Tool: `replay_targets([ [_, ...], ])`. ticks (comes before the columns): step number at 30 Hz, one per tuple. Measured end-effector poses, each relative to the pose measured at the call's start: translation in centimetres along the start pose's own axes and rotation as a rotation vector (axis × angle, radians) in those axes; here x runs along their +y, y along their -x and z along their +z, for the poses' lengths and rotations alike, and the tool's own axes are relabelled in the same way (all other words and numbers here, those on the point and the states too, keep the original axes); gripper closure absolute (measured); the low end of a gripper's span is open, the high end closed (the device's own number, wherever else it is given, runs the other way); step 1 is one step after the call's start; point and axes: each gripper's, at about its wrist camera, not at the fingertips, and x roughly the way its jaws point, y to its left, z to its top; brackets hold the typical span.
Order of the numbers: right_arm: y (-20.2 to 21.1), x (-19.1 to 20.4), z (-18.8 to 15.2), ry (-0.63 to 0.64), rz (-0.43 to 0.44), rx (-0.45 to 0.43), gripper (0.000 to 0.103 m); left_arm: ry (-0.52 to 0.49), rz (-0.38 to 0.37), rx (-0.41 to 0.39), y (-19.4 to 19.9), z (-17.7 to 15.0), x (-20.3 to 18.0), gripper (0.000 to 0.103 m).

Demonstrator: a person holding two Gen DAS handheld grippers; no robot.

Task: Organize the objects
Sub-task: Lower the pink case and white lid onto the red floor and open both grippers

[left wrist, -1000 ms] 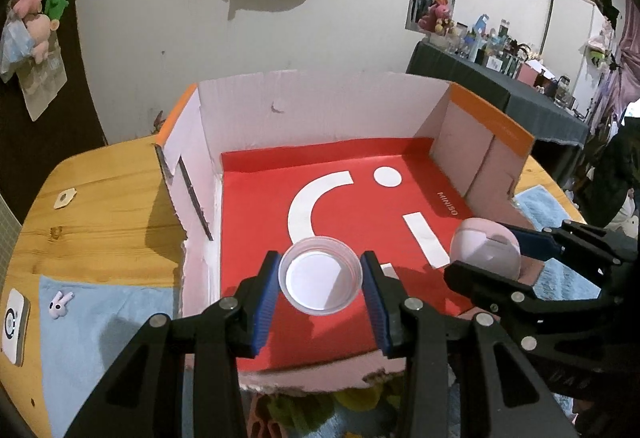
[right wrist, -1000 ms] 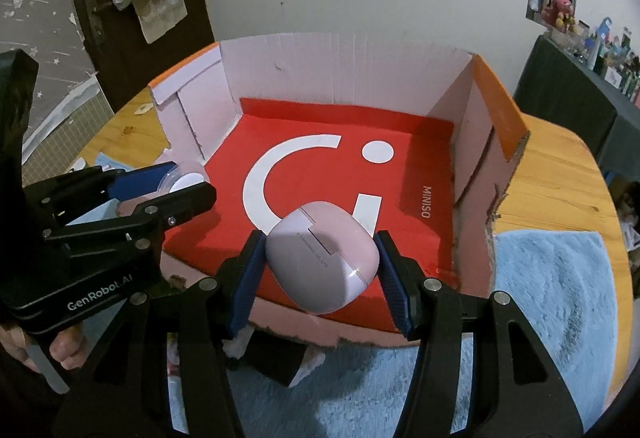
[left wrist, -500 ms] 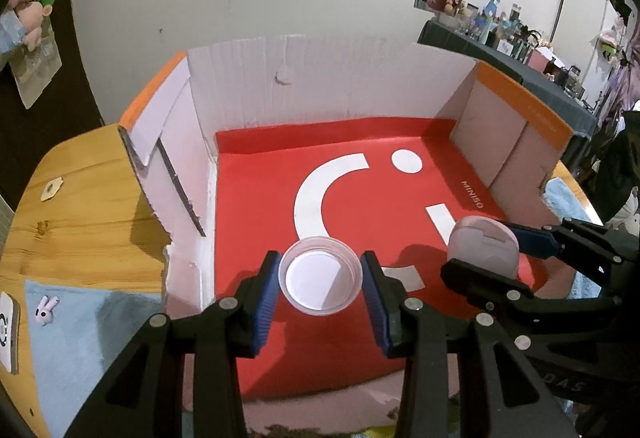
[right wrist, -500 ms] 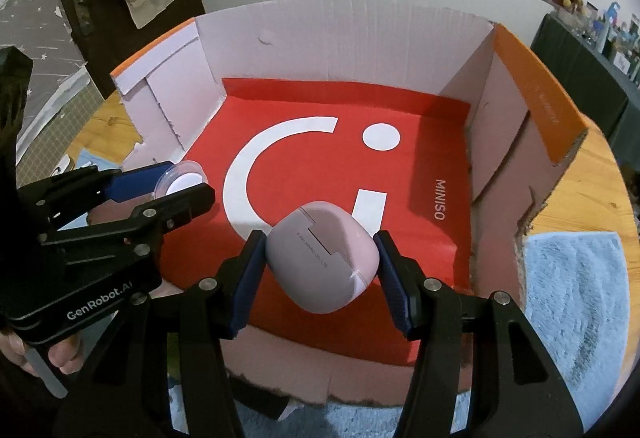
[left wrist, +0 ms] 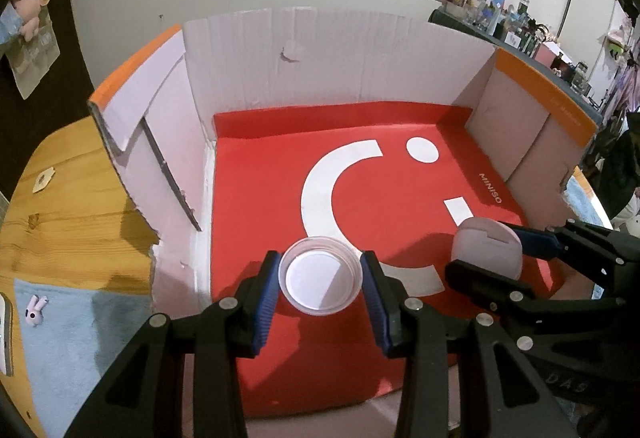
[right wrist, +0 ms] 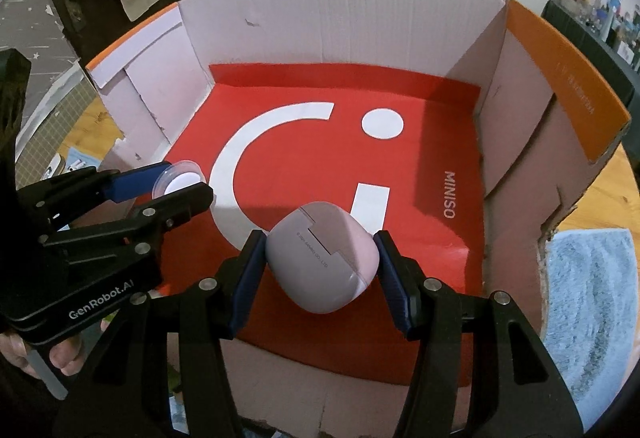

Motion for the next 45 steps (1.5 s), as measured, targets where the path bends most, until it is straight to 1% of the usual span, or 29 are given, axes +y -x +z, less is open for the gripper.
replay_targets([
  [11,-0.1,-0.3,-0.3,-0.001,-0.009,0.007,0.050,-0.009,0.006,0.021,-0.8,-0.2,-0.3,0.061],
  [39,-0.1,-0.4,-0.3,-0.004,-0.007,0.006,0.050,-0.015,0.009,0.021,-1.1,-0.2,-0.3,0.060],
  [45,0.3,-0.2,0.1,-0.005,-0.006,-0.014,0.050,-0.016,0.010,0.018,-1.1,-0.2,-0.4,0.060],
])
